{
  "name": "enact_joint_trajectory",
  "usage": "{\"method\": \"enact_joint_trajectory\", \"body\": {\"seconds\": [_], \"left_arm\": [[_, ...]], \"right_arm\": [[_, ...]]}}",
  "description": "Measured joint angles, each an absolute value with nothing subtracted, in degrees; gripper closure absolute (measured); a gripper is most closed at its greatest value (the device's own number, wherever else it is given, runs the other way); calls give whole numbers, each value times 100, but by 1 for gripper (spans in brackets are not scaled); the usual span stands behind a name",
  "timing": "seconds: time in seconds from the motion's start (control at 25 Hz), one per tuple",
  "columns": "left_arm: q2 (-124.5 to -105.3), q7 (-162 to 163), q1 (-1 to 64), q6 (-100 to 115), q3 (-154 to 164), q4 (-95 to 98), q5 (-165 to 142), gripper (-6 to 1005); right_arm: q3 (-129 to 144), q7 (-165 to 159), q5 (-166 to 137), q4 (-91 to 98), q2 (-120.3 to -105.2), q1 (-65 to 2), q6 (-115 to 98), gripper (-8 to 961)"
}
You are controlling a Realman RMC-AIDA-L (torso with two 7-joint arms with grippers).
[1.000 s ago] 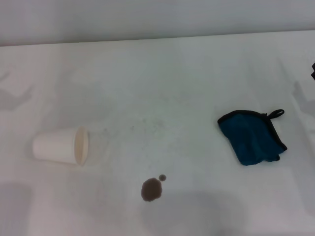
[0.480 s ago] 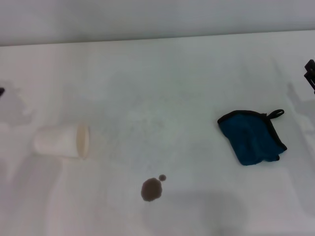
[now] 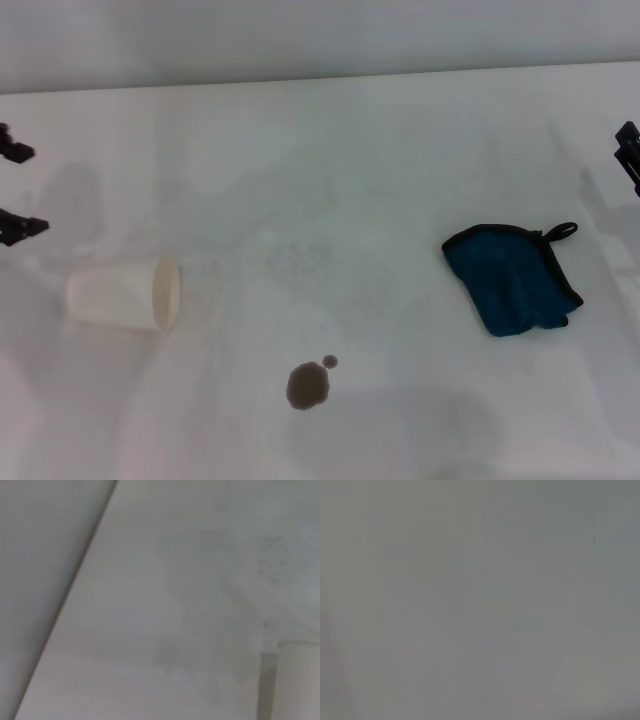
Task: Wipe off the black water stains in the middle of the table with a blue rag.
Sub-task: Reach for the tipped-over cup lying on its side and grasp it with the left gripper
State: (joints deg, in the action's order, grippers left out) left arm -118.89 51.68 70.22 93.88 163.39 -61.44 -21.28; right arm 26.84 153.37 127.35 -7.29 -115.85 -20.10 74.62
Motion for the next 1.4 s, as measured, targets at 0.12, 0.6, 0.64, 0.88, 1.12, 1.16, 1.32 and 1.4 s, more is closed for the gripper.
{"method": "enact_joint_trajectory", "body": {"seconds": [0.12,0.6,0.64,0.88,1.12,1.16,1.32,1.4], "left_arm": [[-11895,5069,7178,9341,16339,-5852,-2471,108],[-11914,4873,7365,9235,16330,-4909,-3150,109],[-11918,4873,7363,9236,16327,-4869,-3203,109],[-11925,4870,7284,9165,16321,-4715,-3309,109],[-11927,4885,7114,8779,16313,-4276,-3282,109],[-11927,4888,7095,8752,16313,-4220,-3274,109],[-11925,4892,6980,8561,16312,-3904,-3220,108],[-11925,4904,6850,8364,16310,-3578,-3187,108]], "right_arm": [[2682,15337,12735,-741,-11584,-2012,7468,111],[2640,15337,12736,-812,-11584,-2012,7681,112],[2637,15337,12735,-812,-11584,-2013,7690,112],[2622,15333,12736,-812,-11584,-2017,7709,112],[2642,15330,12736,-809,-11584,-2019,7712,113],[2650,15330,12735,-808,-11584,-2020,7715,113],[2676,15328,12736,-809,-11584,-2022,7721,113],[2681,15328,12736,-810,-11584,-2022,7722,113]]}}
